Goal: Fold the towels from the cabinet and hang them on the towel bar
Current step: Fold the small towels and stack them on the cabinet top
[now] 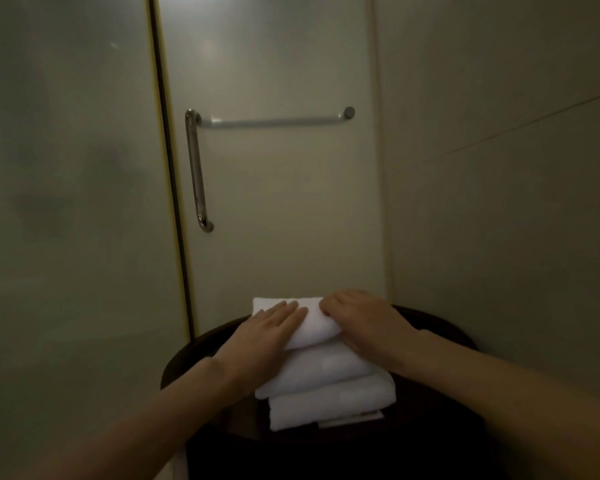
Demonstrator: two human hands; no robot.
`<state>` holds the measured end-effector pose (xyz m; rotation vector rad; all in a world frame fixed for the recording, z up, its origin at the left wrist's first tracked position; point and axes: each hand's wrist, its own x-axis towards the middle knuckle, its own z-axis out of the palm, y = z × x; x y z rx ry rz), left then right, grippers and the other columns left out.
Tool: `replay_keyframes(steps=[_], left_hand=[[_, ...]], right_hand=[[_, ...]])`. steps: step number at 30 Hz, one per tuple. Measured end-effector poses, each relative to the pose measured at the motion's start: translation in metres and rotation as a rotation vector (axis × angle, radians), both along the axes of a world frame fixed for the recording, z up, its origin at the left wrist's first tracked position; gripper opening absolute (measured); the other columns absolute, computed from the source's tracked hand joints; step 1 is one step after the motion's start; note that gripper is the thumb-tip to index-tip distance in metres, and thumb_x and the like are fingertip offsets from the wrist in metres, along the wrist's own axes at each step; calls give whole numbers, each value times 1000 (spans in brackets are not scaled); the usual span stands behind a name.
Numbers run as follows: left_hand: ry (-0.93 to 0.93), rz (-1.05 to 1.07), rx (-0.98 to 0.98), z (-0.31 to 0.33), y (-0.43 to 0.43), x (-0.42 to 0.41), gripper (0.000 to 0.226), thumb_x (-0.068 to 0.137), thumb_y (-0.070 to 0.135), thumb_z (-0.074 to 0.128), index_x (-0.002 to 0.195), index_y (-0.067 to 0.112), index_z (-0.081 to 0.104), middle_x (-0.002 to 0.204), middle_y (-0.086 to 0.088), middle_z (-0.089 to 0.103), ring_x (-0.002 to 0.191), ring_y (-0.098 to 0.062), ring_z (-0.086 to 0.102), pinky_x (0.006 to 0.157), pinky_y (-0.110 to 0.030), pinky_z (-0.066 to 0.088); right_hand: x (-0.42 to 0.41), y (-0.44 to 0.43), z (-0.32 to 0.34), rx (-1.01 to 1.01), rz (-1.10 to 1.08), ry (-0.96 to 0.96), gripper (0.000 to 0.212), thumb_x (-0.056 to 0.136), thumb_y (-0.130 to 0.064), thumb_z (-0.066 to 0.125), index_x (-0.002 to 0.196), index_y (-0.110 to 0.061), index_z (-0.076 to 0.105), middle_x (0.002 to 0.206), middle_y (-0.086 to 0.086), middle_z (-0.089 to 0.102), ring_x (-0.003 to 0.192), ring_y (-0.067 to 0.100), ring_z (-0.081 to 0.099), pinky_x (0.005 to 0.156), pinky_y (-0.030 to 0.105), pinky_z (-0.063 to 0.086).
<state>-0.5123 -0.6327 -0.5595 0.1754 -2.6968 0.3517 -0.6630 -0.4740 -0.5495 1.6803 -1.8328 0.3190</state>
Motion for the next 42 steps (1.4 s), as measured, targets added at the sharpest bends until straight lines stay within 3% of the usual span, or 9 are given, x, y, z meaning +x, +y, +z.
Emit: replay_keyframes(steps=[4,8,9,11,13,15,28,37,42], left_hand=[[4,-52,44,-5,10,12,64,87,43,46,146,22,30,149,-1,38,134,-18,37,110,-27,27],[-35,-33,180,14,18,13,67,83,62,32,138,25,42,138,0,49,124,-18,46,103,-35,37],[-20,-12,228,18,18,10,66,85,63,31,139,26,40,141,0,46,127,-19,44,106,-35,34],[-37,59,255,21,16,-1,63,93,60,27,148,30,25,155,-1,26,141,-19,26,115,-37,19],[-142,145,251,16,14,-12,61,96,57,19,151,33,4,160,-2,3,146,-20,3,117,-41,1],[-221,198,260,10,11,-19,60,96,56,13,149,35,-6,160,-3,-6,146,-21,-6,117,-43,-4],[-196,187,209,-3,12,-15,61,95,59,10,150,35,-3,160,-3,1,147,-22,1,117,-42,2],[-89,59,19,-2,39,10,68,96,57,16,152,20,3,159,-3,9,146,-17,6,119,-36,5],[-124,-36,26,-12,56,20,72,92,62,16,151,23,3,160,-3,5,146,-15,2,115,-30,-2]], right_hand=[[7,14,-13,83,20,-129,29,78,-18,52,107,-16,48,104,5,56,89,25,53,72,33,37],[15,17,-8,106,-16,-244,33,75,-36,42,105,-22,43,95,-1,52,82,22,48,69,31,30],[15,15,-5,93,-12,-278,38,77,-39,40,111,-21,45,103,2,55,89,24,52,72,32,33],[12,11,-1,87,-27,-316,52,88,-41,38,134,-17,42,132,7,53,115,26,51,92,34,38],[9,6,-2,175,-86,-300,59,99,-42,31,149,-13,25,153,9,34,137,24,34,112,35,24],[5,2,-7,290,-141,-261,60,101,-43,23,152,-11,16,158,10,22,144,23,21,116,34,13],[5,4,-18,298,-135,-282,60,102,-42,23,152,-10,14,160,11,15,147,22,15,117,32,10],[29,45,-11,188,-94,-161,53,97,-42,37,143,-15,36,154,14,27,138,27,29,114,34,22],[49,73,-18,253,-25,-121,54,93,-44,40,139,-17,38,148,10,36,133,22,36,111,34,28]])
